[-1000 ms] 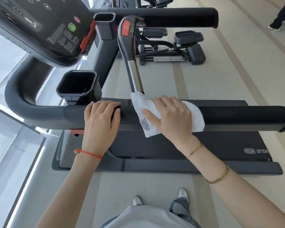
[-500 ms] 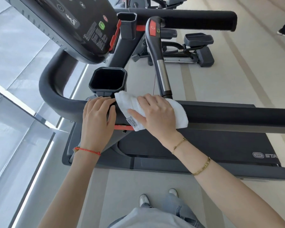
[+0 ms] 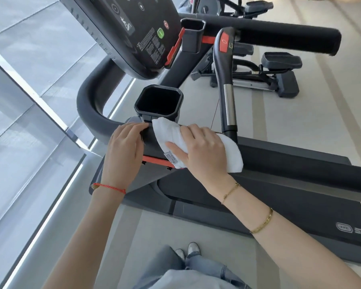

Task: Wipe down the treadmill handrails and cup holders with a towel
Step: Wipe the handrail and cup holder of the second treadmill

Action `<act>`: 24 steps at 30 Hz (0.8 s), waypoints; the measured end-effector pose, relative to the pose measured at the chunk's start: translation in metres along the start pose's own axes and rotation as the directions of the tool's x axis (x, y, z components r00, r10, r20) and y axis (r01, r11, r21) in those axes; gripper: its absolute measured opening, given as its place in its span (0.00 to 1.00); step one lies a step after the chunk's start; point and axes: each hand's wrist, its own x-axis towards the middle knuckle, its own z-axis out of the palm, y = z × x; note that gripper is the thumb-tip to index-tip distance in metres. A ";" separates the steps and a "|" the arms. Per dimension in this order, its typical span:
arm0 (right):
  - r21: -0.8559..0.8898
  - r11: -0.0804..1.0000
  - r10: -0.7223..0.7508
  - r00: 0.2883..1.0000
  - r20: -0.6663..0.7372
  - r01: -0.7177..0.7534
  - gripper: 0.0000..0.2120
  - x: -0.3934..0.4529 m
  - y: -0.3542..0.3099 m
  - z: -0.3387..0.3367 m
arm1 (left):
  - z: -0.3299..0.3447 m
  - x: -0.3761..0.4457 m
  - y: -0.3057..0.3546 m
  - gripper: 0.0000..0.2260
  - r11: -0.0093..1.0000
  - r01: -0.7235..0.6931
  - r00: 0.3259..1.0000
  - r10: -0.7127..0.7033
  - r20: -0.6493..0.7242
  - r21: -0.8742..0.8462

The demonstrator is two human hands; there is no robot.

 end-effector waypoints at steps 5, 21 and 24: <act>0.019 1.000 0.019 1.000 -0.013 -0.018 0.25 0.013 -0.027 0.007 | 0.000 0.003 -0.002 0.11 0.999 0.017 1.000 -0.018 0.008 0.042; 0.024 0.856 0.516 0.857 0.006 -0.516 0.25 0.061 -0.030 -0.018 | -0.020 0.086 -0.061 0.13 0.995 -0.070 0.991 0.077 0.111 -0.067; -0.060 0.742 0.669 0.743 0.008 -0.667 0.26 0.086 -0.022 -0.018 | -0.018 0.105 -0.068 0.14 0.996 -0.074 0.983 0.082 0.167 -0.055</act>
